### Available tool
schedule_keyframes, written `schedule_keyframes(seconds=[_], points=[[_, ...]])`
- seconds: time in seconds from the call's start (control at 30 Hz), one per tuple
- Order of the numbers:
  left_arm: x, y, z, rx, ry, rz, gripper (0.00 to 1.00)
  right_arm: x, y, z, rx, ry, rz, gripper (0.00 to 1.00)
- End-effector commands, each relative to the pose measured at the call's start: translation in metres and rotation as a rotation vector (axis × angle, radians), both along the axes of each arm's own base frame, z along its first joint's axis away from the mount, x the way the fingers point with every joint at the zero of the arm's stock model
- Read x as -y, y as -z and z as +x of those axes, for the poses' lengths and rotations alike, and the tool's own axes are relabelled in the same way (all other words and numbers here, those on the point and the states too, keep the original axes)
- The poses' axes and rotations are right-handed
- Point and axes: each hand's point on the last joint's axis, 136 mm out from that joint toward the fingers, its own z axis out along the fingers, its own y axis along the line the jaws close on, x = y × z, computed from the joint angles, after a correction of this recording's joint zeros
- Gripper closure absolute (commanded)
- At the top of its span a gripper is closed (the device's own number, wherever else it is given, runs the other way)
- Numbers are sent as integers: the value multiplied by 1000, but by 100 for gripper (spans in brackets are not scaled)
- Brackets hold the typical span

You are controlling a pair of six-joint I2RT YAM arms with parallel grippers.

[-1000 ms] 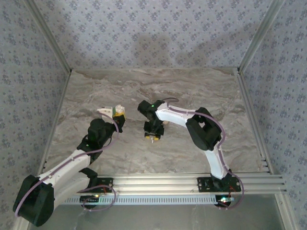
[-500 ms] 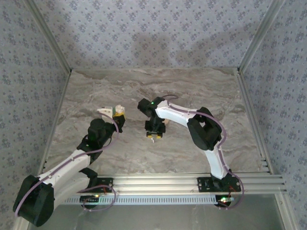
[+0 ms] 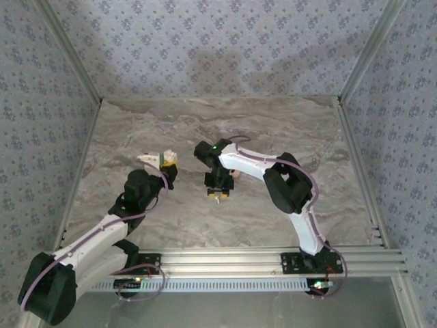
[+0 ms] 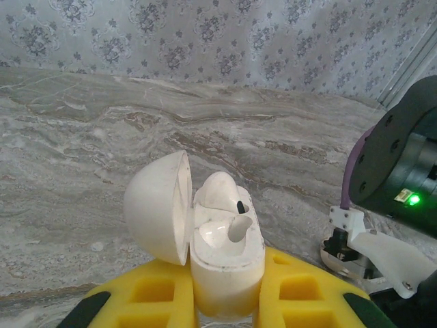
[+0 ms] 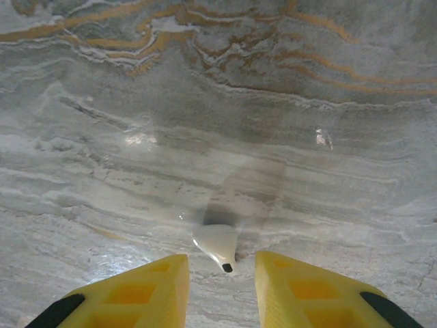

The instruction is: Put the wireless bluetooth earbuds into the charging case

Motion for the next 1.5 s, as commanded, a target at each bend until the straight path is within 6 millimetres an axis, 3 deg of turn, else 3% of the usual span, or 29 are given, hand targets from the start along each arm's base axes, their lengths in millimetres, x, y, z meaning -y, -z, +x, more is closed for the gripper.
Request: schedule_keyframes(seconds=[0.0,0.43,1.0,1.23,1.47], points=[[-3,-13,3,39,-13,-5,82,2,5,-2,-15,-22,-28,67],[-2,-15,3,39,-11,-7,82,-1,21,-2,-13,-20,-27,72],[2,-4,3,-4,6,-27,82,4,11,-4,25,-9,-26,77],[16,3,4,13,81,-27,83,7,-6,5,138,35,38,78],[53,5,-5,86,308,-18,83,15,-49,23,353,64,163,78]])
